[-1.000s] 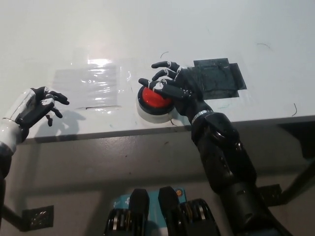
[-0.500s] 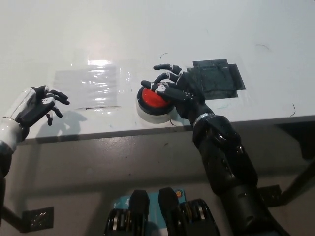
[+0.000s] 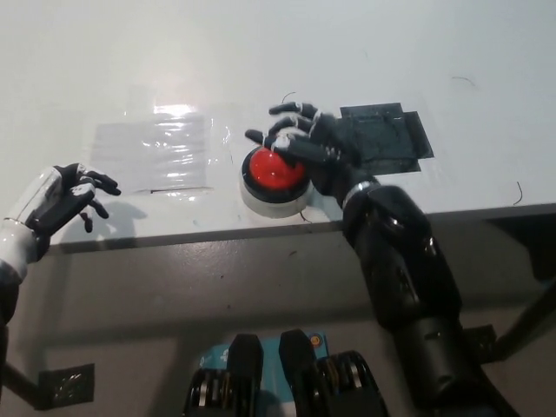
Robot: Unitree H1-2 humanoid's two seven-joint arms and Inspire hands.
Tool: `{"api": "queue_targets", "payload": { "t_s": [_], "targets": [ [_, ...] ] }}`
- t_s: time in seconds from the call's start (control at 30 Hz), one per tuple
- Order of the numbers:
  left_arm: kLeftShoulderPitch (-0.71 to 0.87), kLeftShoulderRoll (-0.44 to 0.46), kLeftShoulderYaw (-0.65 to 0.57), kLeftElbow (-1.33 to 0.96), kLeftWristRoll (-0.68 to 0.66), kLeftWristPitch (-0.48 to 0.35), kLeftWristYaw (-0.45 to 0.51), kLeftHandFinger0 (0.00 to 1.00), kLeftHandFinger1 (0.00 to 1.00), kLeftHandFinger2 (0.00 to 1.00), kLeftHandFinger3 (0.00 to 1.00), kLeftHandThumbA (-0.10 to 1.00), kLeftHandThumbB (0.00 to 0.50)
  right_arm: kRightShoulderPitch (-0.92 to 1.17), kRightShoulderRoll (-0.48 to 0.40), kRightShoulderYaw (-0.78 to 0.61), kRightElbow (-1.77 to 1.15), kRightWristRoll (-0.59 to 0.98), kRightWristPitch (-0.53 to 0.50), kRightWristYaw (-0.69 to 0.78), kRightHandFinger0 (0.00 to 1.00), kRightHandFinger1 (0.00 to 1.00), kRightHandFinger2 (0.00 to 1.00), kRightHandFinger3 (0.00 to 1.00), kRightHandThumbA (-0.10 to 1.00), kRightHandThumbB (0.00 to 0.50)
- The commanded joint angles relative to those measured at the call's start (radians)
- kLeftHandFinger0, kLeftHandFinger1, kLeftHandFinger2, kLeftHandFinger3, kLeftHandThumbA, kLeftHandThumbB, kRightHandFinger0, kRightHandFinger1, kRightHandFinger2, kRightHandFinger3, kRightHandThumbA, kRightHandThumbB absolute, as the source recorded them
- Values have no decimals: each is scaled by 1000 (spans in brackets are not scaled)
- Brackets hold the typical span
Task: The robot uses its right hand to make a fist and press the red button kept in the middle of the desk
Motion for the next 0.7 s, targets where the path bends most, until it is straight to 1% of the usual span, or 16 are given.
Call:
{"api": "queue_targets", "payload": {
  "t_s": [0.0, 0.07, 0.1, 0.2, 0.23, 0.27, 0.33, 0.4, 0.43, 0.47, 0.5, 0.53, 0.57, 0.6, 0.63, 0.67],
  "targets": [
    [-11, 34, 8, -28, 5, -19, -6, 210, 329, 487, 610, 526, 0, -116, -12, -10, -114, 18, 81, -35, 0, 2, 336, 429, 1000, 97],
    [-3, 35, 6, -34, 9, -16, -5, 211, 338, 506, 619, 531, 0, -119, -19, -11, -146, 20, 89, -34, 0, 3, 337, 424, 1000, 93],
    [-2, 34, 9, -31, 3, -18, -7, 212, 338, 506, 618, 529, 0, -123, -23, -15, -160, 17, 92, -42, 0, 6, 339, 423, 1000, 102],
    [-5, 31, 10, -28, 2, -16, -4, 188, 322, 485, 598, 526, 0, -124, -37, -30, -210, 26, 120, -52, 0, 10, 344, 425, 1000, 109],
    [-4, 33, 10, -27, 3, -18, -5, 193, 325, 487, 601, 524, 0, -120, -47, -37, -229, 34, 135, -49, 0, 34, 373, 453, 1000, 116],
    [-4, 33, 10, -26, 4, -21, -6, 194, 325, 487, 603, 523, 0, -117, -52, -40, -239, 36, 141, -47, 0, 36, 377, 458, 1000, 116],
    [-4, 31, 13, -23, -2, -21, -6, 182, 318, 473, 594, 518, 0, -109, -76, -42, -255, 28, 133, -42, 0, 56, 396, 473, 1000, 123],
    [-3, 33, 15, -23, -2, -22, -7, 181, 317, 474, 592, 517, 0, -99, -95, -35, -271, 6, 116, -46, 0, 61, 405, 479, 1000, 120],
    [-2, 34, 13, -23, -1, -22, -9, 205, 334, 483, 596, 525, 0, -90, -132, -31, -287, -6, 104, -32, 0, 63, 413, 504, 1000, 152],
    [2, 34, 14, -23, -1, -23, -9, 212, 340, 486, 598, 530, 0, -88, -135, -28, -288, -6, 103, -31, 0, 29, 384, 493, 1000, 166],
    [3, 33, 15, -25, -2, -14, -8, 213, 341, 487, 598, 533, 0, -79, -157, -28, -306, -3, 107, -21, 0, 68, 423, 517, 1000, 187],
    [4, 34, 14, -26, 2, -16, -7, 219, 347, 502, 610, 538, 0, -70, -177, -31, -328, 1, 113, -15, 0, 107, 437, 465, 1000, 196],
    [5, 33, 16, -26, -1, -16, -7, 211, 341, 492, 607, 539, 0, -63, -197, -32, -343, 2, 115, -11, 0, 140, 450, 444, 1000, 206],
    [9, 32, 18, -30, -2, -20, -5, 190, 328, 478, 601, 533, 0, -41, -240, -38, -390, 10, 120, 9, 50, 236, 506, 483, 1000, 236],
    [10, 32, 18, -30, 1, -20, -4, 190, 328, 476, 600, 531, 0, -25, -268, -33, -426, -7, 132, 1, 20, 218, 432, 370, 1000, 239],
    [10, 36, 17, -24, 1, -30, -9, 186, 329, 482, 609, 535, 0, -13, -283, -38, -455, -5, 147, -4, 3, 207, 409, 349, 1000, 257]
  ]
}}
